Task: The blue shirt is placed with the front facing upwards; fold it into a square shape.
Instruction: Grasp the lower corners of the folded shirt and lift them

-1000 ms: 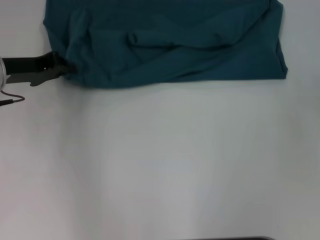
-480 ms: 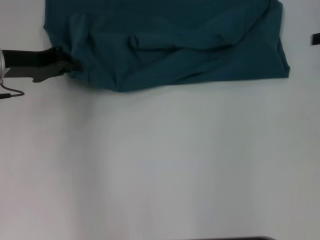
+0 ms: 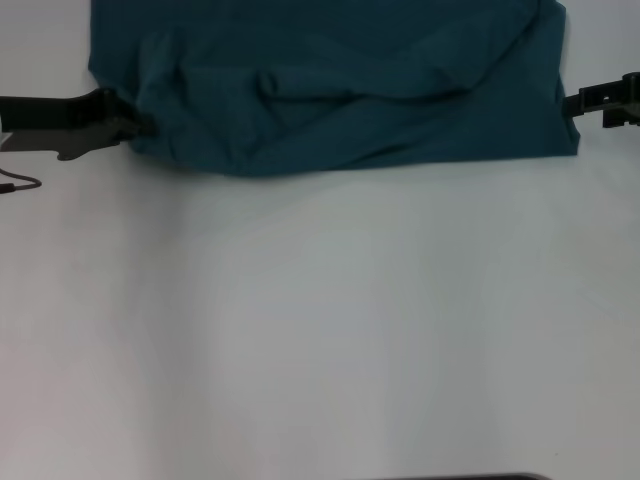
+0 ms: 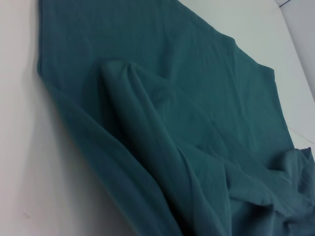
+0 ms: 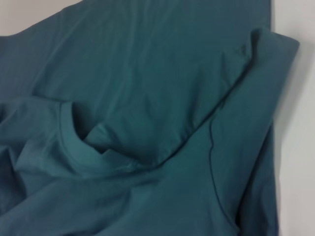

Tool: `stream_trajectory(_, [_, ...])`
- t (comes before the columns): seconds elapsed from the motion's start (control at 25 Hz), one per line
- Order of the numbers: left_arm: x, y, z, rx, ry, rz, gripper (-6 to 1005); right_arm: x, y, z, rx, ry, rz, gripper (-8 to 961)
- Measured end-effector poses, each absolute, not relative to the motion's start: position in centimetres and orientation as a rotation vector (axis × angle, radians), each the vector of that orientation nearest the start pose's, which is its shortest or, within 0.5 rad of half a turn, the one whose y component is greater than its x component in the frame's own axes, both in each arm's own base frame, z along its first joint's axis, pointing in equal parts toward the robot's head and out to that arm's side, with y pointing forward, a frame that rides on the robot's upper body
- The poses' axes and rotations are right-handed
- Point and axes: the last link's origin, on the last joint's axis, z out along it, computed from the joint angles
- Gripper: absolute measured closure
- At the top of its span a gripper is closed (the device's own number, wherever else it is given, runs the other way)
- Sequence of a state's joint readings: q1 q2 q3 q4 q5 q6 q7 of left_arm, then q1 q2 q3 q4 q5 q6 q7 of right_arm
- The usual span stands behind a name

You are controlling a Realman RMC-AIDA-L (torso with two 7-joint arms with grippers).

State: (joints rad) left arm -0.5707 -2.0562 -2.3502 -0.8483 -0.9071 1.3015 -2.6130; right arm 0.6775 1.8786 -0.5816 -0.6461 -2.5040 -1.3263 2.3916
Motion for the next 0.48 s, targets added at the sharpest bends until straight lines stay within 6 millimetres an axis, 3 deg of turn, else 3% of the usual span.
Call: stream_trajectory(0.48, [-27.3,37.9,2.5,-2.036,-1.854,-0.481,980,31.6,40.2,5.0,-2.039,1.678,0.174,174])
